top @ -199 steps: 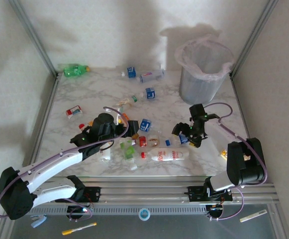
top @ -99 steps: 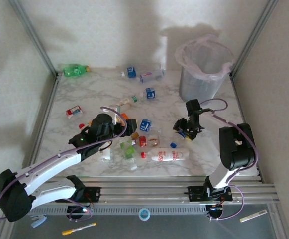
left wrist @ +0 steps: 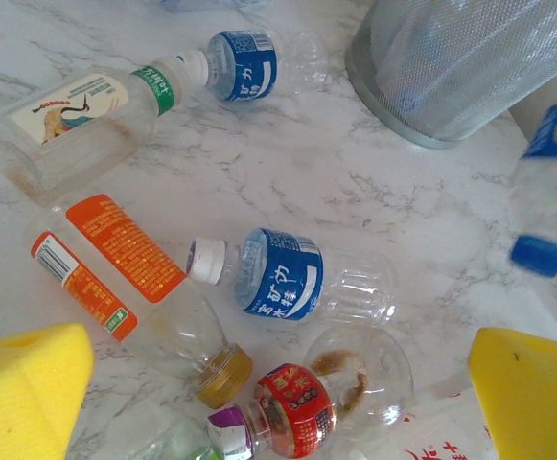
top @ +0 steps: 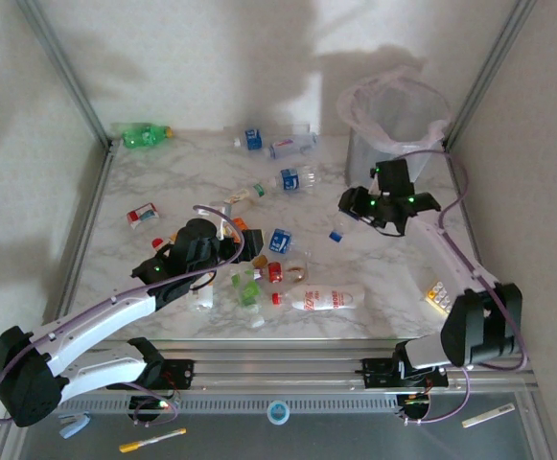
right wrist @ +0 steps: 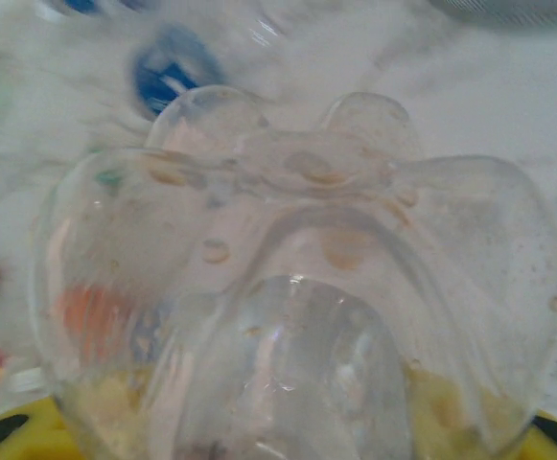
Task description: Throw the plastic bottles in the bin
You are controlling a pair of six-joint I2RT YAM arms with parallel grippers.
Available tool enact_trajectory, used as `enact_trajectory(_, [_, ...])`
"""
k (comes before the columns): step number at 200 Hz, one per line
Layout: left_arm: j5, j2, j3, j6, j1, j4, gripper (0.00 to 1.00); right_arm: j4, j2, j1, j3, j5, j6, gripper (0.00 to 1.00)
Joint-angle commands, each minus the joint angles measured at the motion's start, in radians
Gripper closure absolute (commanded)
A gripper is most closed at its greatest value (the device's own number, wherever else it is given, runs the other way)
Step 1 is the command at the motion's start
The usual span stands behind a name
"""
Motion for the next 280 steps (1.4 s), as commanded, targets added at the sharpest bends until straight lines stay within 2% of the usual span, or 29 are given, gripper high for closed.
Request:
enact_trajectory(1, [-0.026, -0.005, 0.021, 0.010, -0.003, 0.011, 0.00, -0.016, -0.087, -0.006, 0.084, -0.086, -0.066, 0.60])
enact_trajectory(22, [-0.023, 0.006, 0.032, 0.009, -0.003, 0.012, 0.00, -0.027, -0.136, -0.005, 0.196, -0.107, -0.114, 0.60])
enact_trajectory(40, [-0.017, 0.016, 0.043, 0.005, -0.003, 0.012, 0.00, -0.059, -0.135, -0.009, 0.339, -0.068, -0.180, 0.57])
enact_trajectory(66, [-0.012, 0.016, 0.048, -0.005, -0.003, 0.017, 0.00, -0.112, -0.059, -0.044, 0.569, 0.014, -0.268, 0.54])
enact_trajectory(86, [-0.008, 0.010, 0.043, -0.014, -0.003, 0.023, 0.00, -0.101, 0.017, -0.104, 0.701, 0.011, -0.264, 0.55])
enact_trajectory(99, [-0.006, 0.007, 0.038, -0.017, -0.003, 0.028, 0.00, -0.100, 0.072, -0.129, 0.778, 0.064, -0.276, 0.57])
enact_trajectory(130, [0.000, -0.002, 0.031, -0.026, -0.003, 0.027, 0.00, -0.047, 0.168, -0.181, 0.842, 0.186, -0.304, 0.60])
enact_trajectory(171, [-0.001, -0.012, 0.023, -0.035, -0.003, 0.021, 0.00, -0.024, 0.356, -0.261, 0.932, 0.204, -0.287, 0.61])
enact_trajectory(196, [-0.002, -0.011, 0.023, -0.039, -0.003, 0.015, 0.00, -0.074, 0.530, -0.283, 1.072, 0.160, -0.278, 0.53])
enact_trajectory(222, [-0.003, -0.010, 0.020, -0.048, -0.005, 0.019, 0.00, -0.112, 0.676, -0.294, 1.195, 0.151, -0.279, 0.48])
enact_trajectory(238, [0.000, -0.008, 0.021, -0.054, -0.005, 0.019, 0.00, -0.143, 0.721, -0.297, 1.254, 0.132, -0.286, 0.34])
enact_trajectory(258, [-0.001, -0.009, 0.023, -0.063, -0.005, 0.016, 0.00, -0.210, 0.707, -0.297, 1.291, 0.108, -0.298, 0.21])
enact_trajectory(280, [0.007, -0.011, 0.017, -0.072, -0.005, 0.029, 0.00, -0.150, 0.573, -0.298, 1.145, 0.074, -0.307, 0.09])
